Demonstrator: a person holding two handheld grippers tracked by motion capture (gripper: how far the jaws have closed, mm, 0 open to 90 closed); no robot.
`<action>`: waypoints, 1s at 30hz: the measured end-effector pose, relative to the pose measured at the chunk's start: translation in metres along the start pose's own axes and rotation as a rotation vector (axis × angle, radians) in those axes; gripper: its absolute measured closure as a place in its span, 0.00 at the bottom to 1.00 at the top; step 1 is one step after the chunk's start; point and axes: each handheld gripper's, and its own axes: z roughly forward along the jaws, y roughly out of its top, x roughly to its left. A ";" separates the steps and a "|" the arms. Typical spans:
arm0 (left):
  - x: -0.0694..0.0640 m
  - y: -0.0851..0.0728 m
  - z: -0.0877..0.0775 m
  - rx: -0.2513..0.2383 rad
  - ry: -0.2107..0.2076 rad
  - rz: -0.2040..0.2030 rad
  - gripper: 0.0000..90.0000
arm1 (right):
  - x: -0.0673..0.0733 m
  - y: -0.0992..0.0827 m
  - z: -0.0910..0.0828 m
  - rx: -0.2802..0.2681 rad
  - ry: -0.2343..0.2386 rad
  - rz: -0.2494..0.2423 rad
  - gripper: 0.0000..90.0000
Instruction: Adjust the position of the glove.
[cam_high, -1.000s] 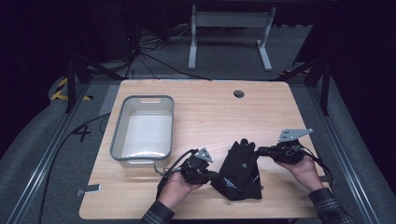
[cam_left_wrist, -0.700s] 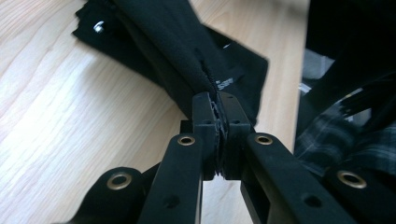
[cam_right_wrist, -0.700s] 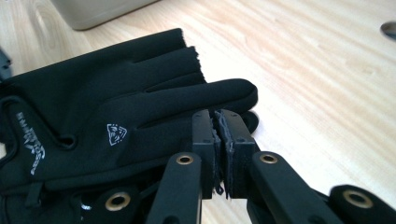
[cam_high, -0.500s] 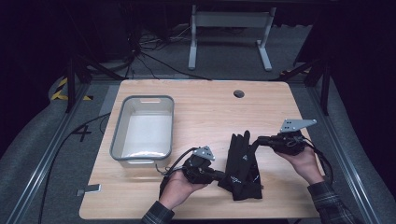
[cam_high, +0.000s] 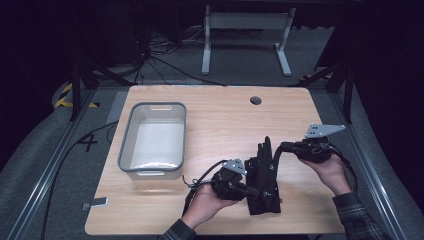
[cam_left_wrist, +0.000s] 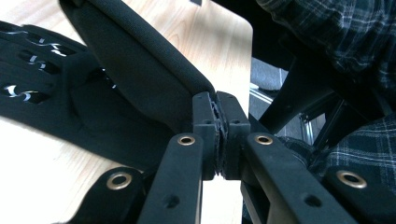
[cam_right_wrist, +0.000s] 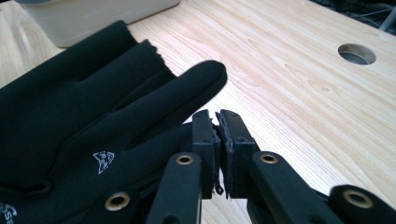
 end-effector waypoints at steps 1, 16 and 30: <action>0.000 0.000 0.000 0.000 0.000 0.000 0.98 | 0.000 0.000 0.000 0.000 0.000 0.000 0.95; 0.015 -0.014 0.017 0.074 0.007 -0.039 0.96 | -0.009 -0.008 0.040 0.082 0.008 0.008 1.00; 0.022 -0.032 0.014 0.185 0.156 -0.026 0.66 | -0.002 -0.030 0.035 0.126 0.062 0.032 0.93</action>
